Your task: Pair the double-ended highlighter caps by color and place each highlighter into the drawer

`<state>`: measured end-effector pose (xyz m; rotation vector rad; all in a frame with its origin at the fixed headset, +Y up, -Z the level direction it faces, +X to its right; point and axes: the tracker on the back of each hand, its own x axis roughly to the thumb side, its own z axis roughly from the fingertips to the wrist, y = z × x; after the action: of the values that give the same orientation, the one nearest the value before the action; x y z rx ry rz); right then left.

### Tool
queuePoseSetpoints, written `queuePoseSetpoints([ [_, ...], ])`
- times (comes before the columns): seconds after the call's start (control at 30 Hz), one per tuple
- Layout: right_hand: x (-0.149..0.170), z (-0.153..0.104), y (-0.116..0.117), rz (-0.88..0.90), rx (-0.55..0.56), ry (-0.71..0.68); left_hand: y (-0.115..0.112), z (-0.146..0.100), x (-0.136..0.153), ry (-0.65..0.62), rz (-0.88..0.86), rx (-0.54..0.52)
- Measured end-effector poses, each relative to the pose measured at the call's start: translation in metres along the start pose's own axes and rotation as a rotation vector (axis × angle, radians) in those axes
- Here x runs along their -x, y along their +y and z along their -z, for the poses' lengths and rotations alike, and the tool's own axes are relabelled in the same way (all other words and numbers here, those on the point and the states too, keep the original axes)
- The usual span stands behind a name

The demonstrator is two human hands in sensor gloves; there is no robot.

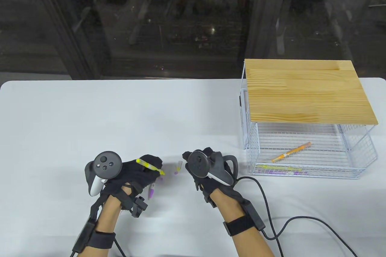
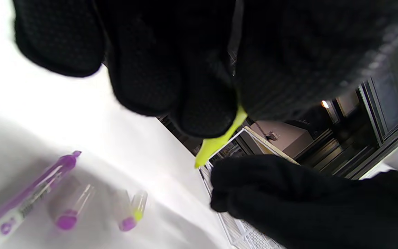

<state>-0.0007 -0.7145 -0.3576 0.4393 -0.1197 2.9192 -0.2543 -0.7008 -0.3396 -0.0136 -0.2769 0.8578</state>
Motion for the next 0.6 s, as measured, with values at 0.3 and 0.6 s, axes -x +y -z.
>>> queuePoseSetpoints([
  [0.3, -0.021, 0.024, 0.036, -0.206, -0.074, -0.065, 0.007, -0.001, 0.012, 0.055, -0.057, -0.059],
  [0.6, -0.022, 0.024, 0.047, -0.246, -0.06, -0.071, 0.01, -0.003, 0.02, 0.094, -0.166, -0.107],
])
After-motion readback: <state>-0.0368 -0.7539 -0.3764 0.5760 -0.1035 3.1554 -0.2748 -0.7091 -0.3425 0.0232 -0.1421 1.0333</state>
